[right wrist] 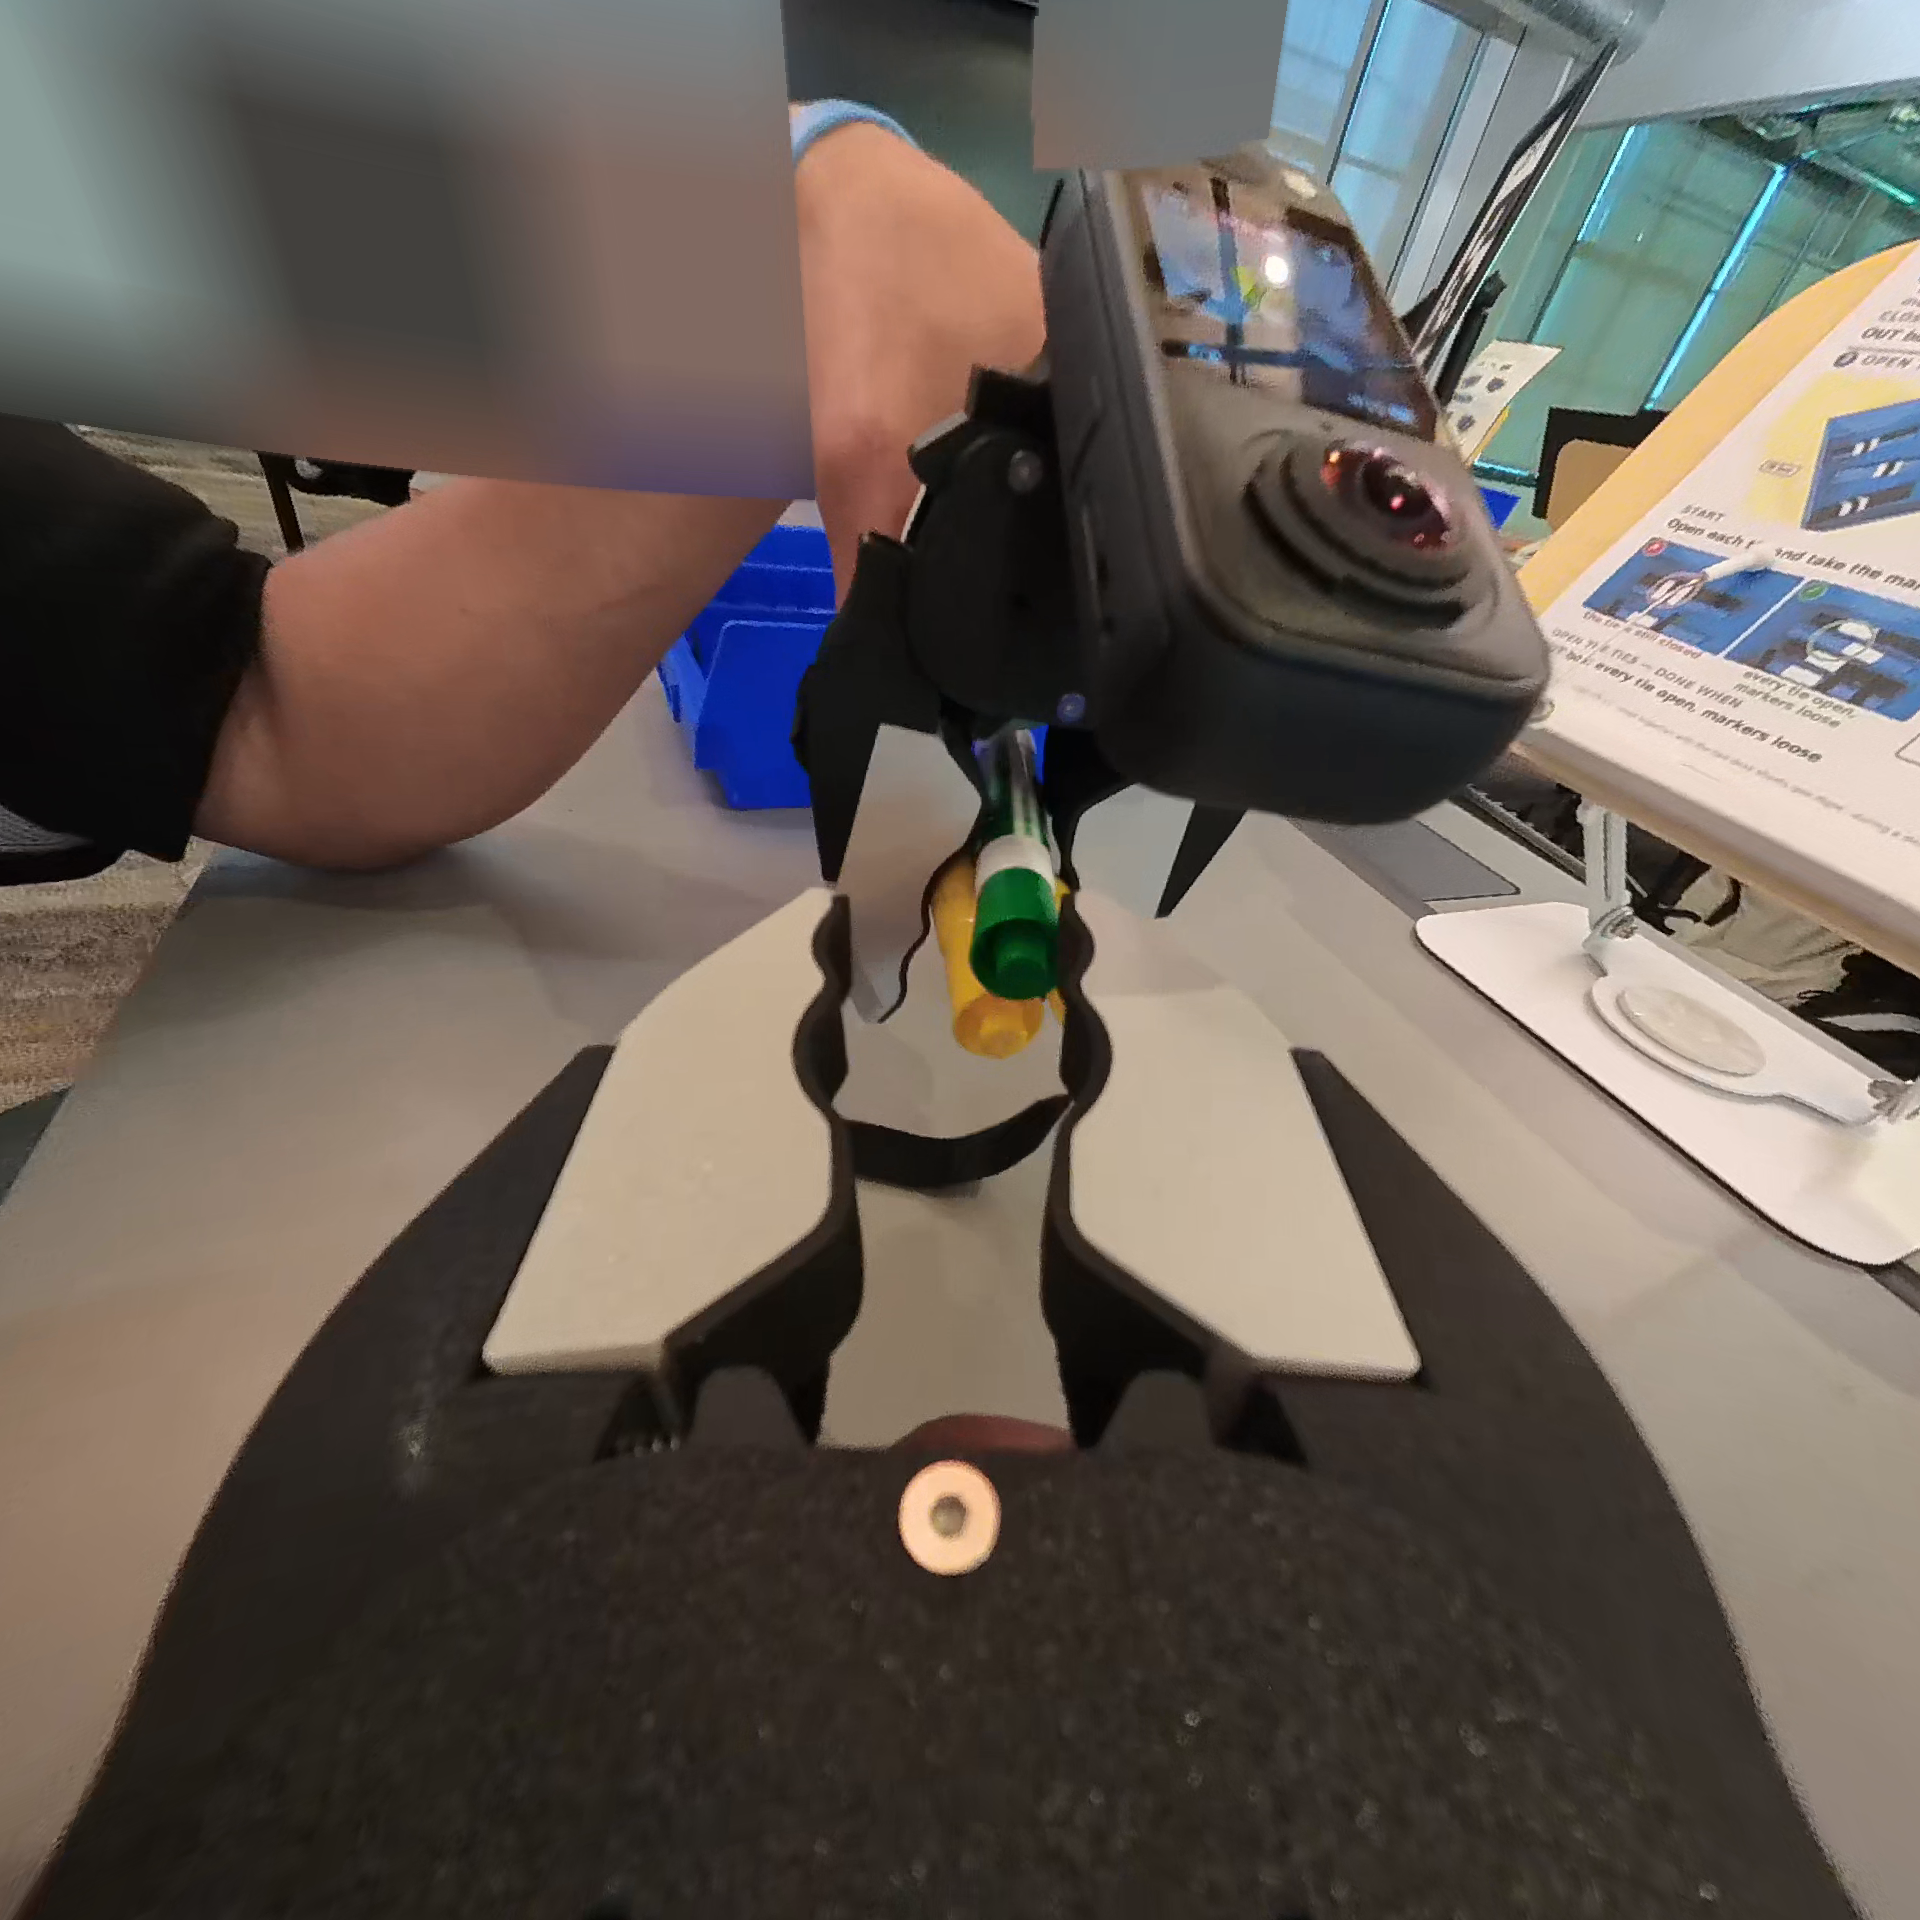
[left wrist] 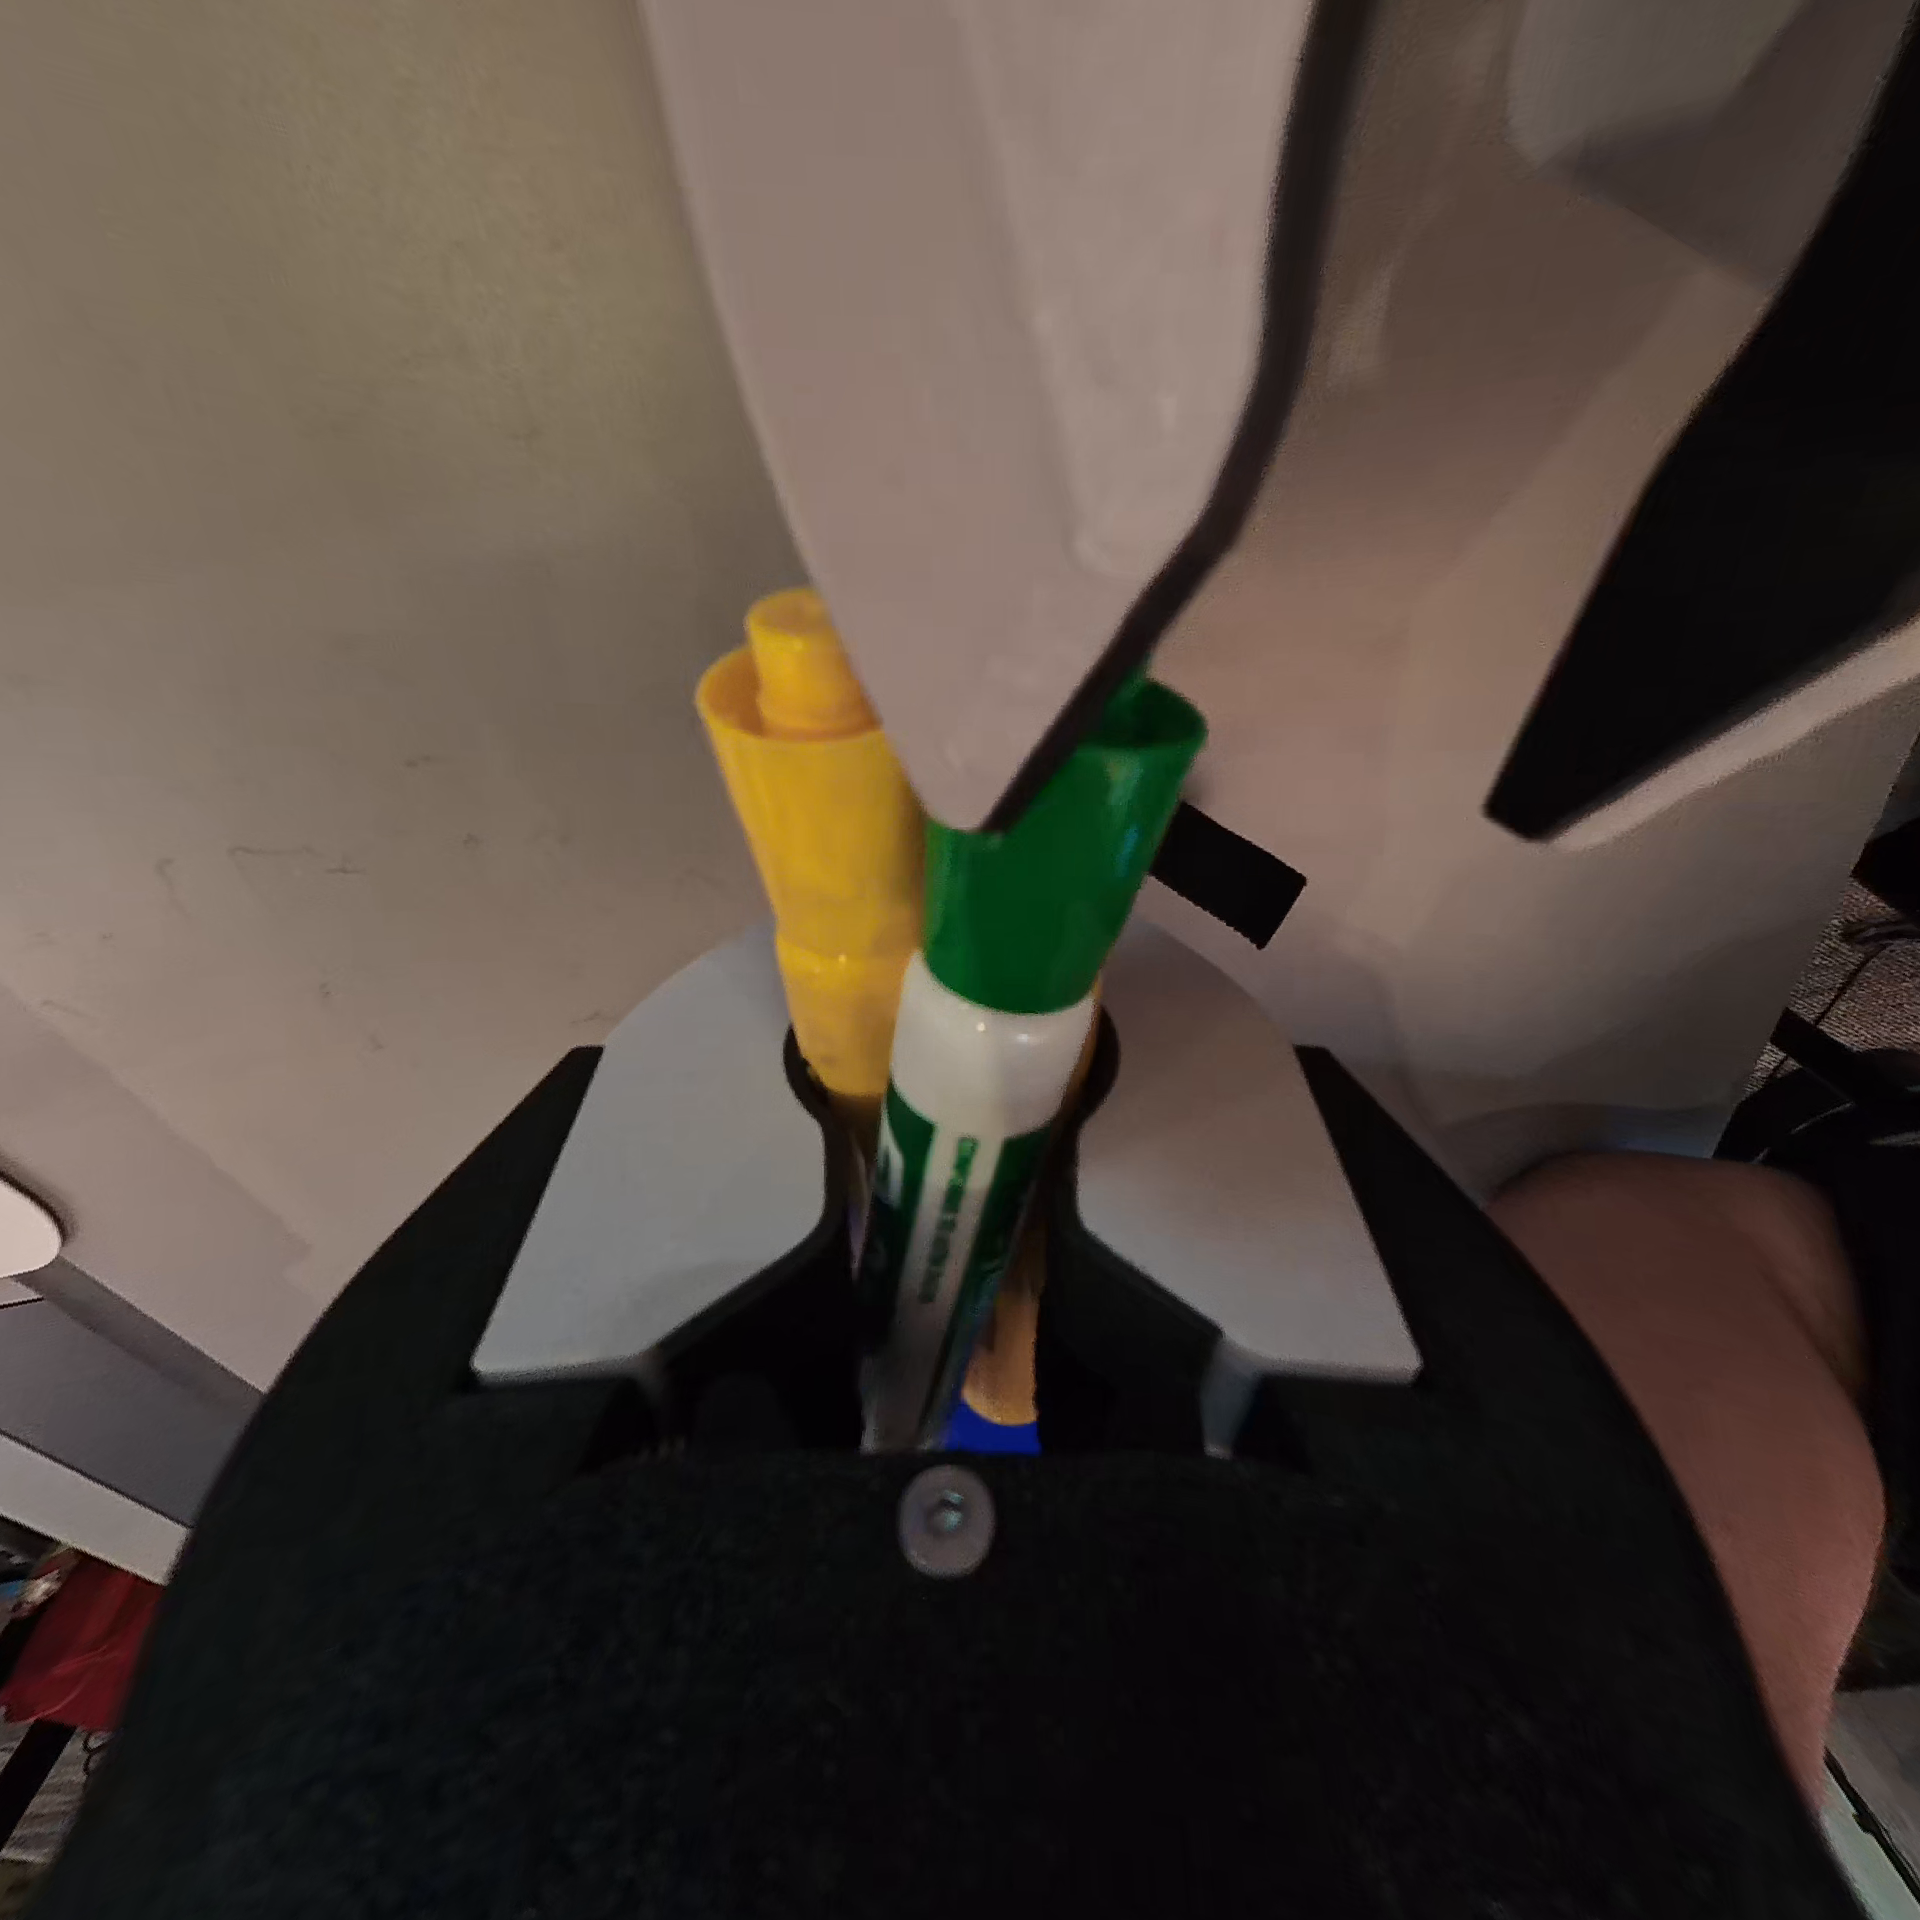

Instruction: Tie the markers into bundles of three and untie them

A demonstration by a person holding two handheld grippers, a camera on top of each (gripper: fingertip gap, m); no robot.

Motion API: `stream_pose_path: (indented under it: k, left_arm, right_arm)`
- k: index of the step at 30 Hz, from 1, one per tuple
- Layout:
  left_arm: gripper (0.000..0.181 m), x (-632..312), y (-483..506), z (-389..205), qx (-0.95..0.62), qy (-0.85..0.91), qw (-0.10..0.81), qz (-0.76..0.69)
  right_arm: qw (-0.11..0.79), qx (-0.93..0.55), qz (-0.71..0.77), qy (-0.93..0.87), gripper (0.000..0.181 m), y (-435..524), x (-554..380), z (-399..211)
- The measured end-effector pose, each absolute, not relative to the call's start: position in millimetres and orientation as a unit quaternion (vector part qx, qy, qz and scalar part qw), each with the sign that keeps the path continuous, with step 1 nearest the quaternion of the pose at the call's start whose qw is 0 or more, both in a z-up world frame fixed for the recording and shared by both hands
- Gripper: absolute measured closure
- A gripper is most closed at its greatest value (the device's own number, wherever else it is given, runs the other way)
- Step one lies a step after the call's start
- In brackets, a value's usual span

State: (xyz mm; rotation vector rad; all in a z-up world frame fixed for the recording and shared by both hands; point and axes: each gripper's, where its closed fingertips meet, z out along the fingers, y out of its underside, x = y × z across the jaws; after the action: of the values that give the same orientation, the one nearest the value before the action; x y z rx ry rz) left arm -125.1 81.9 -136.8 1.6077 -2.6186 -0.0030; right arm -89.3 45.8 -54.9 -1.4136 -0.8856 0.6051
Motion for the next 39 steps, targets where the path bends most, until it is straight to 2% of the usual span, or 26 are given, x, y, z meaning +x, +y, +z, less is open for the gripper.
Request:
stream_pose_path:
  k: [5,8,15,17,22,25,26,27,29,34,39]
  left_arm:
    - [0.141,-126.5,83.0,-136.4,0.525,-0.85,0.035,0.0]
    - [0.141,-128.9,82.8,-136.8,0.527,-0.849,0.041,-0.001]
    - [0.14,-131.5,84.3,-140.7,0.532,-0.845,0.053,-0.009]
    - [0.141,-133.3,87.8,-141.9,0.54,-0.84,0.056,-0.019]
    - [0.14,-137.7,95.0,-144.4,0.551,-0.832,0.059,-0.04]
    - [0.141,-141.1,98.9,-143.3,0.558,-0.827,0.059,-0.043]
    - [0.141,-143.3,101.8,-142.6,0.563,-0.823,0.058,-0.046]
    - [0.141,-145.9,105.5,-141.6,0.57,-0.818,0.057,-0.05]
    - [0.14,-152.8,112.1,-140.3,0.586,-0.807,0.059,-0.054]
    - [0.141,-162.7,123.6,-135.7,0.609,-0.79,0.053,-0.052]
    - [0.14,-165.4,121.8,-132.6,0.617,-0.784,0.056,-0.042]
  right_arm:
    - [0.647,-0.611,0.26,-0.375,0.142,46.2,-81.9,-46.4]
    - [0.642,-0.616,0.248,-0.384,0.147,45.9,-79.7,-49.4]
    - [0.653,-0.599,0.12,-0.447,0.142,44.3,-94.0,-62.5]
    - [0.658,-0.6,0.105,-0.442,0.147,46.3,-91.7,-61.6]
    - [0.638,-0.639,0.151,-0.401,0.149,55.2,-88.8,-74.0]
    - [0.603,-0.648,0.211,-0.414,0.157,49.2,-93.8,-81.7]
    - [0.567,-0.663,0.228,-0.432,0.155,46.9,-97.1,-92.4]
    - [0.523,-0.683,0.236,-0.452,0.145,44.7,-100.3,-107.2]
    - [0.438,-0.71,0.234,-0.501,0.143,36.2,-106.9,-137.0]
    - [0.435,-0.771,0.095,-0.455,0.142,76.7,-95.4,-150.4]
    - [0.4,-0.816,0.196,-0.37,0.147,104.7,-104.3,-159.6]
